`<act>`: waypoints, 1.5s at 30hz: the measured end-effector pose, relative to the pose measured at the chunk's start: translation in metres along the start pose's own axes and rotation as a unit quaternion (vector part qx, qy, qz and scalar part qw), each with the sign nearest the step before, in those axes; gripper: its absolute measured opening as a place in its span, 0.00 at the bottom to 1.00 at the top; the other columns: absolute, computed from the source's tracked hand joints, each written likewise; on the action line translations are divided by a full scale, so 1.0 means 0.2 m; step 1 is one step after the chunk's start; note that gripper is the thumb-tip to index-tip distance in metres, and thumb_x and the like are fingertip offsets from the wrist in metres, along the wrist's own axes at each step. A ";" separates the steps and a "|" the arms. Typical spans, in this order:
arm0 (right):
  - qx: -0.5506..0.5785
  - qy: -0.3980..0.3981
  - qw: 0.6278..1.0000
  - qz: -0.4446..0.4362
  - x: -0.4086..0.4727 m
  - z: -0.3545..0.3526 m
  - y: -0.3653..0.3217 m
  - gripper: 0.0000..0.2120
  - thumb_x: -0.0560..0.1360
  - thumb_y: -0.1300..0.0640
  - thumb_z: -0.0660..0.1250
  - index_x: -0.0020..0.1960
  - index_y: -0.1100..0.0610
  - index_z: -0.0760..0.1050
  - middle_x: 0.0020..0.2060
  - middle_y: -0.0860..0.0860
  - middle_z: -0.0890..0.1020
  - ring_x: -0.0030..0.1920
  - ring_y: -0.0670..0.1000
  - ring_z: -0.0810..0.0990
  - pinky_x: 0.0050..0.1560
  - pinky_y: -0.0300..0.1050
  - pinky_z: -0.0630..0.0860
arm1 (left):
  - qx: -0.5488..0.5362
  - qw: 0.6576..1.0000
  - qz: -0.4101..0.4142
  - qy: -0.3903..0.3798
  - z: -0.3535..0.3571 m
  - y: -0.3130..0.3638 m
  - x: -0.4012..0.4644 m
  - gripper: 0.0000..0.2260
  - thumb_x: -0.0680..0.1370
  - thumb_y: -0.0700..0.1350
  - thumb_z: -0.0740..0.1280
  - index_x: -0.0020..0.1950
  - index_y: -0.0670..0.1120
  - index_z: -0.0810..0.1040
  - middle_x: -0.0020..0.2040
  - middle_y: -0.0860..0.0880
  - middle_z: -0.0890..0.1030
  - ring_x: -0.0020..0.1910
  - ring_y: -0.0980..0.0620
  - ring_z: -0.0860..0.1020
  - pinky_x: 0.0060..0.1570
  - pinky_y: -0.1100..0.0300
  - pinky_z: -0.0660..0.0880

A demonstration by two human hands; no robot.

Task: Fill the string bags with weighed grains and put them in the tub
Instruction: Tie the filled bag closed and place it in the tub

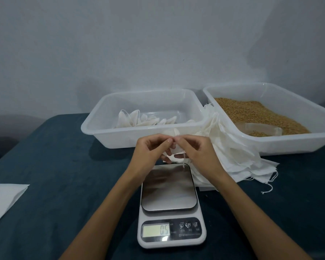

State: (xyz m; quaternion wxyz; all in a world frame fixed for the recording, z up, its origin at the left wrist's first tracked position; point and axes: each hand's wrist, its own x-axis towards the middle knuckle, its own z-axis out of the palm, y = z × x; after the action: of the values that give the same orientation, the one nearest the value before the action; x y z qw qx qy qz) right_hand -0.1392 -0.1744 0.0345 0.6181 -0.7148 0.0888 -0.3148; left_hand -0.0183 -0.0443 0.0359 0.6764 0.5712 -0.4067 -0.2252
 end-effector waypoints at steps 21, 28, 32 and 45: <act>-0.071 0.112 0.990 -0.039 0.00 -0.04 0.00 0.04 0.75 0.54 0.76 0.47 0.50 0.82 0.42 0.47 0.84 0.34 0.53 0.78 0.33 0.42 0.74 | 0.023 0.994 -0.022 0.108 -0.02 -0.01 0.00 0.05 0.79 0.40 0.74 0.53 0.48 0.86 0.48 0.44 0.88 0.47 0.44 0.86 0.43 0.49 0.81; 0.021 0.070 0.997 -0.011 0.02 -0.06 -0.02 0.03 0.78 0.58 0.72 0.49 0.58 0.79 0.40 0.52 0.86 0.21 0.53 0.76 0.22 0.40 0.70 | 0.044 0.994 0.010 0.098 -0.01 -0.01 0.01 0.11 0.82 0.44 0.71 0.52 0.36 0.83 0.41 0.34 0.79 0.31 0.48 0.73 0.27 0.58 0.72; 0.013 0.058 0.998 0.018 0.01 -0.05 -0.01 0.09 0.81 0.52 0.68 0.51 0.58 0.77 0.36 0.56 0.87 0.20 0.56 0.78 0.21 0.38 0.70 | 0.048 0.988 0.018 0.143 -0.01 -0.01 0.01 0.16 0.83 0.45 0.69 0.46 0.31 0.78 0.37 0.40 0.76 0.29 0.48 0.71 0.27 0.57 0.71; -0.010 0.004 1.000 -0.018 -0.01 -0.02 -0.04 0.14 0.80 0.52 0.70 0.40 0.61 0.78 0.35 0.64 0.81 0.26 0.59 0.83 0.22 0.42 0.69 | 0.010 0.980 -0.024 0.199 -0.02 -0.01 0.01 0.14 0.83 0.46 0.69 0.46 0.36 0.82 0.35 0.44 0.80 0.28 0.47 0.73 0.25 0.58 0.72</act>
State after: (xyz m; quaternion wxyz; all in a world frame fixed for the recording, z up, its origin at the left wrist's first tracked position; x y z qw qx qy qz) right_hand -0.1456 -0.1735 0.0420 0.6045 -0.7214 0.0814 -0.3281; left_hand -0.0134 -0.0447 0.0353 0.7328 0.6207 -0.2524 -0.1189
